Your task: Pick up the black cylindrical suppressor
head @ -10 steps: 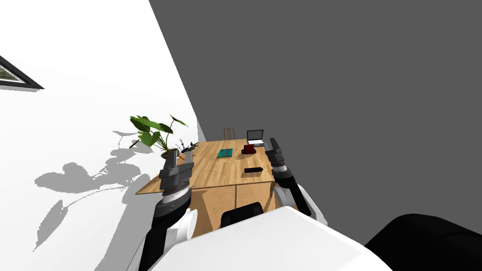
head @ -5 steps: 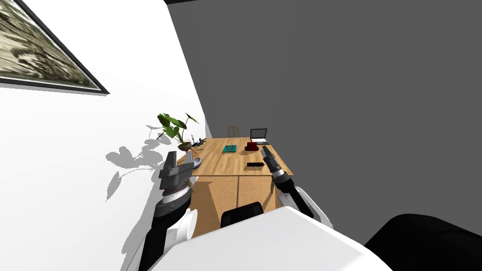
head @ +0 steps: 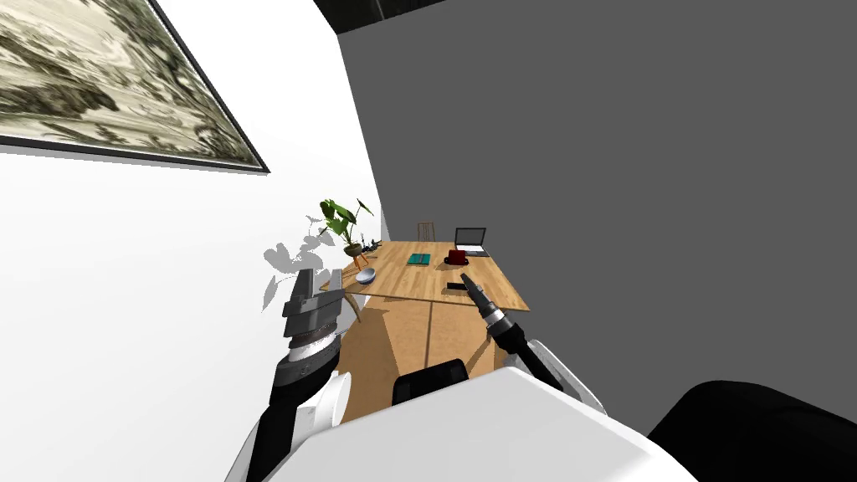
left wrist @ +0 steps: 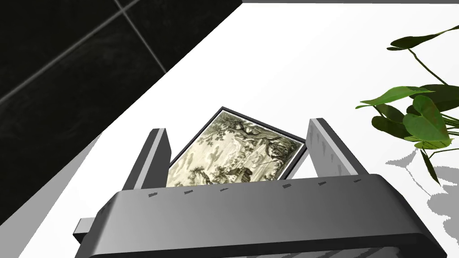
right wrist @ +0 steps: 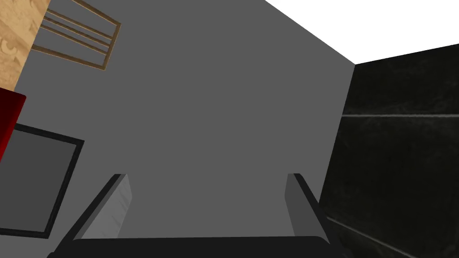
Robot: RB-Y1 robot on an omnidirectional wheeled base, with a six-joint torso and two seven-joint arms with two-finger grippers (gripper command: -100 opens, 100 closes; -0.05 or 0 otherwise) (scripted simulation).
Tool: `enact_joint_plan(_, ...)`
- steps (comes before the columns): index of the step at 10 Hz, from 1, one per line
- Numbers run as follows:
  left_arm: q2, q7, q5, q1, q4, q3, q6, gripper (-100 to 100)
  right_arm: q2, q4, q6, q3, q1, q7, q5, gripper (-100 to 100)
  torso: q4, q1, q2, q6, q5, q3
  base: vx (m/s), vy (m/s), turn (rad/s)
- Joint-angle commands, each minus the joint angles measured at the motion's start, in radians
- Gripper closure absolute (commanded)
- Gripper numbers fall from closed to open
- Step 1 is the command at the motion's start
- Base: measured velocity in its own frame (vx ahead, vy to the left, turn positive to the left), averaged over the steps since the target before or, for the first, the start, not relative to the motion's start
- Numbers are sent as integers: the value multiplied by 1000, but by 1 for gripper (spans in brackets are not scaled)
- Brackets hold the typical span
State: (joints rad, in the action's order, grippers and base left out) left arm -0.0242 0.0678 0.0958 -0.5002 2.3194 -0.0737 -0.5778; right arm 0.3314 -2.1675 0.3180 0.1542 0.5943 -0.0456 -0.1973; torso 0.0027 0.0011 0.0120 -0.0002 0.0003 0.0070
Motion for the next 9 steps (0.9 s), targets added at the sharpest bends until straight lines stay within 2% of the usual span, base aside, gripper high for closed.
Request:
enact_joint_plan(1,0,0,0,0,0,0,0,0,7,30,-4,12,11,-18,-16,-100,0,0,0,0,0,0,-131,40,76)
enact_joint_plan(4,0,0,0,0,0,0,0,0,76,130,-57,30,67,-62,-81,-100,-1,2,-5,0,0,-3,-96,75,302)
enact_joint_plan(5,0,0,0,0,0,0,0,0,76,135,-57,30,67,-62,-81,-100,-1,2,-5,0,0,-2,-63,53,115)
enact_joint_plan(7,0,0,0,0,0,0,0,0,123,221,-91,35,111,-92,-133,-100,-2,-1,-8,0,0,-4,-44,57,338)
enact_joint_plan(8,0,0,0,0,0,0,0,0,123,221,-91,35,111,-92,-133,-100,-2,-1,-9,0,0,-5,-11,36,129)
enact_joint_plan(9,0,0,0,-1,0,0,0,0,148,268,-107,34,136,-108,-162,-100,-2,-2,-10,1,0,-5,0,39,242)
